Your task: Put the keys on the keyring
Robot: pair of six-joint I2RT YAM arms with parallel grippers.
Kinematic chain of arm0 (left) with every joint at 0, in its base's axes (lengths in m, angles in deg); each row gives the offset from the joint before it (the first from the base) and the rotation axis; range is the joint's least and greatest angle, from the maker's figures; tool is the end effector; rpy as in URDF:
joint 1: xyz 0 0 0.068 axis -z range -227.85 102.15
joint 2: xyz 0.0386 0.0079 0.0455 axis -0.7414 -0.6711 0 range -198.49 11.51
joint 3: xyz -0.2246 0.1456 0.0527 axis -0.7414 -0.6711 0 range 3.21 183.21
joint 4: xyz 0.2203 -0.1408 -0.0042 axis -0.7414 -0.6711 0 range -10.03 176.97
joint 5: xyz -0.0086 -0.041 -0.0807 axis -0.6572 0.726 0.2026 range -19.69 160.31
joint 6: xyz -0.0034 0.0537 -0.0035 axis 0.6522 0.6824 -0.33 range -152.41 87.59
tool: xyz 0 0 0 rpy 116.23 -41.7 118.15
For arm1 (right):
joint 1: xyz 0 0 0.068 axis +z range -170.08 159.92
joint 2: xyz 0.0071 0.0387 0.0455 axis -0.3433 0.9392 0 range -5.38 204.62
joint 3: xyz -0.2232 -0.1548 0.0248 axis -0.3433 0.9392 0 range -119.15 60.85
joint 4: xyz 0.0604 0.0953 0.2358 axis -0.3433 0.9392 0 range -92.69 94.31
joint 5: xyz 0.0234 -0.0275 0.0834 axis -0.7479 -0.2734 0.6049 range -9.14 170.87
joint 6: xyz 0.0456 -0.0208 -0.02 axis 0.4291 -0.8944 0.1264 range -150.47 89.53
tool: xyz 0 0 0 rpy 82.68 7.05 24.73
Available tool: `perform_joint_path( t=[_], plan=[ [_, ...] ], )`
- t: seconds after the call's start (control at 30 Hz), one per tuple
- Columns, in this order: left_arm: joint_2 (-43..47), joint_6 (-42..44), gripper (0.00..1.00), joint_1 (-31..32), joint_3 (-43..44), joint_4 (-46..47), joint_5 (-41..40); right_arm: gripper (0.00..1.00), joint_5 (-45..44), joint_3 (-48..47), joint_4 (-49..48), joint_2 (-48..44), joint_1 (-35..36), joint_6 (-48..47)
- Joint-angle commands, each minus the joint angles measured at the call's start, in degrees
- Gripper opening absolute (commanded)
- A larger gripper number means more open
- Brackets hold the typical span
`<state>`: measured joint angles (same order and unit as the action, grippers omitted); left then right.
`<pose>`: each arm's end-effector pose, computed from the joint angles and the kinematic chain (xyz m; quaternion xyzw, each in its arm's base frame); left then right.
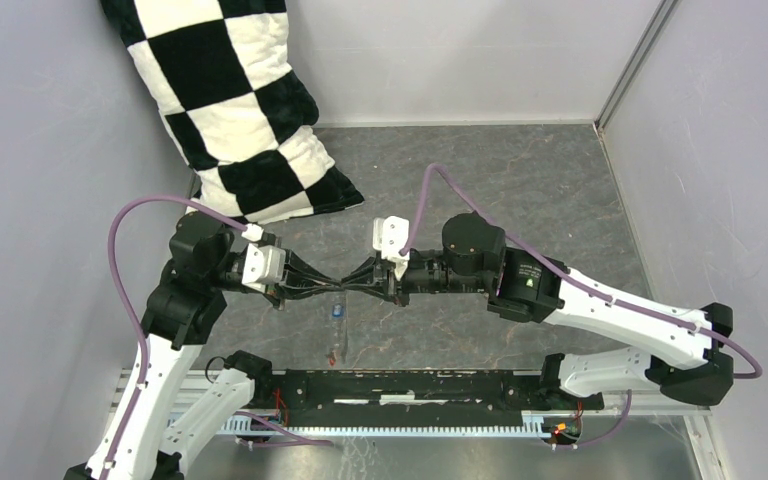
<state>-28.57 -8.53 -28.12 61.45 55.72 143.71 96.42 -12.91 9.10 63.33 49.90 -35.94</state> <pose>0.0960 -0.0706 0.3978 0.5783 0.4448 -0.4496 0.5153 0.0836 0.2574 0.4280 -0.5242 0.5308 0.4368 0.5027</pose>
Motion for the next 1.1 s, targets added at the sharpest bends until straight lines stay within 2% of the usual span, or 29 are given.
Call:
perform_joint_path(
  t=[0.0,0.03,0.3,0.47,0.57,0.6,0.73,0.9,1.07],
  plan=[
    [0.30,2.97,0.02,-0.04,0.82,0.01,0.20,0.06,-1.00,-3.07,-0.78,0.96,0.32,-0.50],
    [0.24,2.89,0.02,-0.04,0.95,-0.07,0.31,0.01,-1.34,-2.78,-0.82,1.14,0.42,-0.38],
    [0.11,0.87,0.03,-0.05,1.66,-0.29,0.14,0.01,-3.17,3.75,-8.67,-1.54,0.54,2.62],
    [-0.60,-2.77,0.23,-0.04,2.85,0.08,-1.34,0.01,-5.58,15.59,-25.61,-7.41,0.55,8.21],
    [-0.51,-6.28,0.48,-0.04,3.08,1.14,-2.13,0.01,-6.69,21.14,-33.92,-10.22,0.43,10.05],
    [-0.34,-7.22,0.51,-0.04,3.11,1.47,-2.28,0.01,-6.98,22.49,-35.67,-10.97,0.44,10.28],
    [-0.10,-7.75,0.52,-0.04,3.37,0.30,-3.22,0.01,-7.75,26.28,-42.23,-12.81,0.51,11.04],
    [-0.62,-4.40,0.48,-0.04,3.01,-2.99,-5.39,0.01,-7.62,29.73,-49.01,-14.33,0.51,12.22],
    [-0.72,-3.41,0.44,-0.04,2.45,-2.28,-6.83,0.01,-6.55,30.66,-52.29,-14.14,0.51,13.15]
  ],
)
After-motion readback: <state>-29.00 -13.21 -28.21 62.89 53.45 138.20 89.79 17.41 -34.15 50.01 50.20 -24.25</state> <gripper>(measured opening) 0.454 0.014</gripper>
